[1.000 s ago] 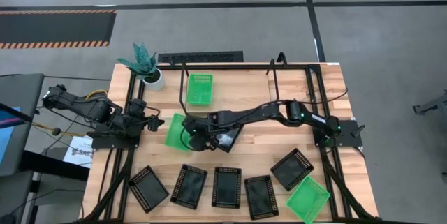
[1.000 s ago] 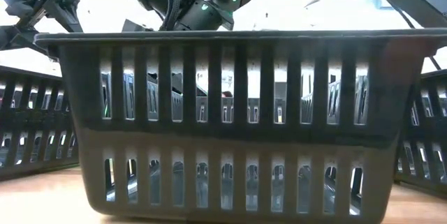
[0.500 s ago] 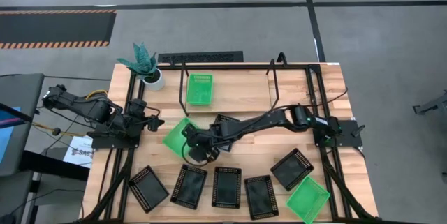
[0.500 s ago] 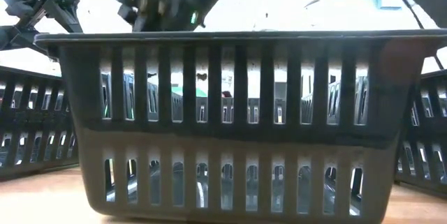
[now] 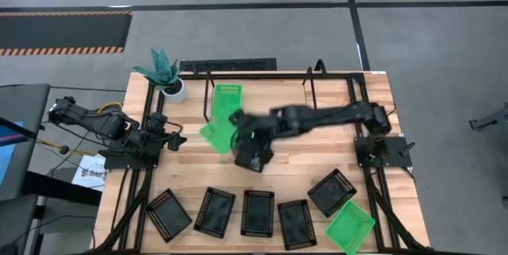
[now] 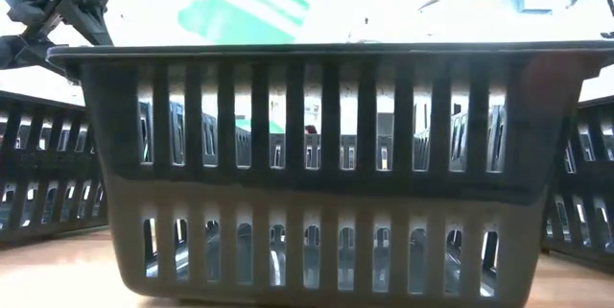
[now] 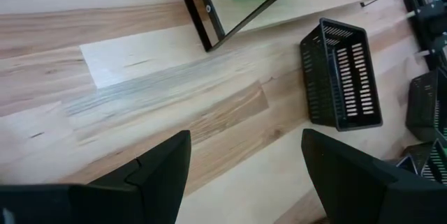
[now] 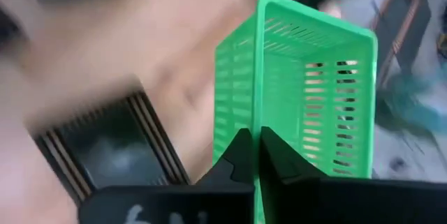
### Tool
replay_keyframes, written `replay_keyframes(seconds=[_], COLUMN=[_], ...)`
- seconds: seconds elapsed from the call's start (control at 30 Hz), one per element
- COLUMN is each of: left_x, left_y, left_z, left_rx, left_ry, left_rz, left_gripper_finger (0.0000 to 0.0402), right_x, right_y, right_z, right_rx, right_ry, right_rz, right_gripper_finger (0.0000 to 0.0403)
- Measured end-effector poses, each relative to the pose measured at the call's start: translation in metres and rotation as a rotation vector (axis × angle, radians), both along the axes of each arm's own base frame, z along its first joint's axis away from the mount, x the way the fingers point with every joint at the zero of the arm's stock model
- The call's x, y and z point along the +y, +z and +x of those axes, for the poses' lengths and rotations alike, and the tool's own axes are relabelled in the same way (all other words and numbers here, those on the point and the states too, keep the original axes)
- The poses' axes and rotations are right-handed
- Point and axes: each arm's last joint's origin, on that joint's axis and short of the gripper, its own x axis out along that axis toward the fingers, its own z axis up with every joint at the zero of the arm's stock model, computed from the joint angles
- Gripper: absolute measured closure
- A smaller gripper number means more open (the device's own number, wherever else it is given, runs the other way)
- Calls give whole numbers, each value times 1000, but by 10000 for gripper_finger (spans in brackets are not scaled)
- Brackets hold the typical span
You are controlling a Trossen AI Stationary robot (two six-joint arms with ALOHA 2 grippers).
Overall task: Stack baskets on shelf by color
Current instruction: Stack the left green bin on top of the green bin on the shelf
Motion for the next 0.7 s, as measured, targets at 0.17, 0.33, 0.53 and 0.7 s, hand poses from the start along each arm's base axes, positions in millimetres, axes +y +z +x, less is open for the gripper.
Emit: replay_keyframes(seconds=[0.17, 0.33, 0.53, 0.7], left_x=[0, 1, 2, 2], left_y=[0, 0, 1, 1], left_z=[0, 0, 0, 1], left_rx=[-3, -5, -21, -33], left_ry=[7, 13, 42, 46], left_rz=[10, 18, 55, 58], left_gripper_finger=[141, 141, 141, 141], right_x=[-58, -96, -118, -128], right_y=[5, 2, -5, -8], right_z=[-8, -11, -7, -7], right_rx=[43, 78, 89, 88], right_ry=[-79, 15, 143, 128], right_rz=[-142, -165, -242, -245], right_gripper_finger=[377, 388, 387, 386])
